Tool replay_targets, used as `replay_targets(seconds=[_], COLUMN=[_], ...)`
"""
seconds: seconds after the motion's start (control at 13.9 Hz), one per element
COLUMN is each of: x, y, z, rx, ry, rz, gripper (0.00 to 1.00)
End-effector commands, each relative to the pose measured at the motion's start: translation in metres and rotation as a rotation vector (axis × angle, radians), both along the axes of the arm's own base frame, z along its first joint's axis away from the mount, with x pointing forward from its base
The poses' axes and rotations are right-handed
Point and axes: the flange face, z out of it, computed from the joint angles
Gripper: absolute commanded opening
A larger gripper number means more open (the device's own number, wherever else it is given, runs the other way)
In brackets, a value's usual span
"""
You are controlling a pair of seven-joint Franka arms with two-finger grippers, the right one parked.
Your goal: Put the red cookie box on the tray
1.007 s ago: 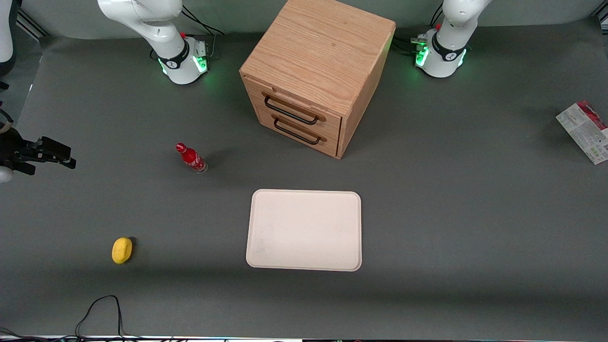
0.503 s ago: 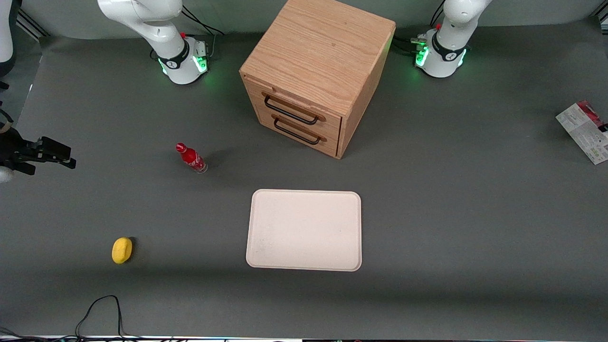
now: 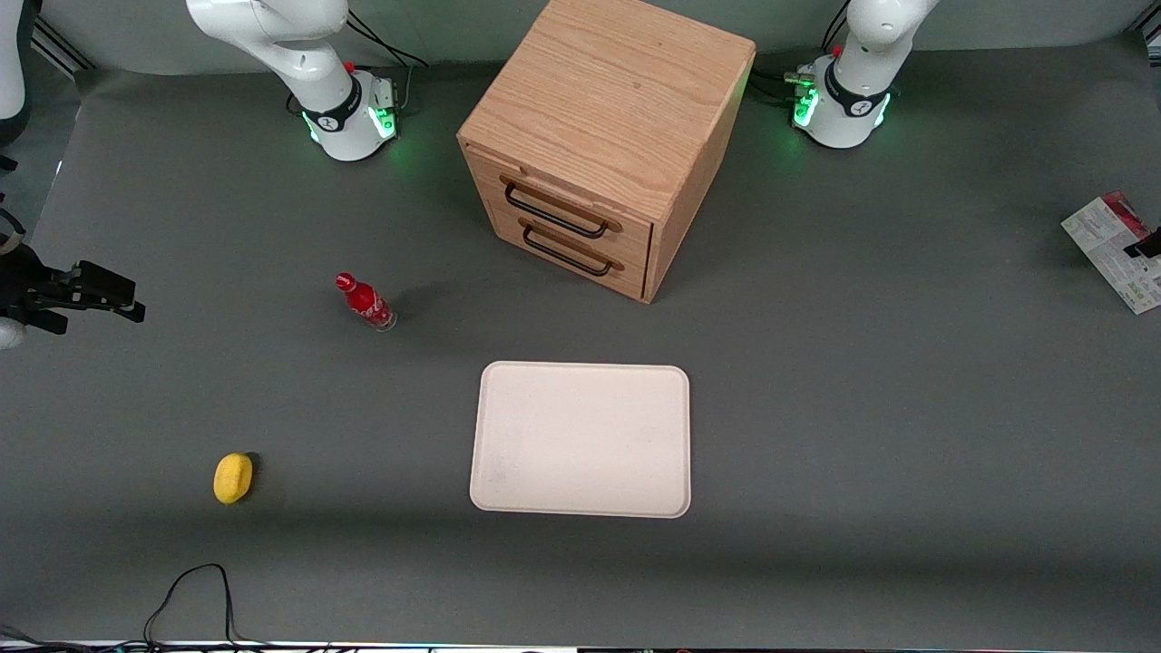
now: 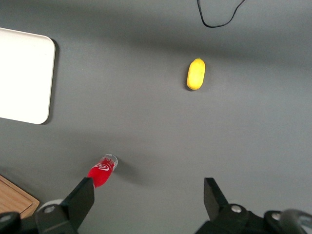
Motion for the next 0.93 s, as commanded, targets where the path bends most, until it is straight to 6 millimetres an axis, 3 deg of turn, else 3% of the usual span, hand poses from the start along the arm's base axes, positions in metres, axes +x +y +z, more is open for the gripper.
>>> replay_targets(seconds=[0.0, 0.22, 0.29, 0.36, 0.43, 0.5, 0.86], x=[-0.0013, -0.0007, -0.0007, -0.0008, -0.0009, -0.0006, -0.0025], y=[0.0016, 0.0023, 0.0023, 0.0022, 0.0021, 0.0025, 0.0058], z=[-0.0117, -0.0146, -0.0146, -0.0154, -0.0156, -0.0150, -0.0118], rx=[0.015, 0.015, 0.016, 0.014, 0.013, 0.014, 0.016], ry=[-0.007, -0.007, -0.007, -0.006, -0.005, -0.006, -0.008], rz=[-0.014, -0.015, -0.015, -0.015, -0.015, -0.015, -0.021], gripper=[0.99, 0.99, 0.90, 0.46, 0.14, 0.08, 0.10])
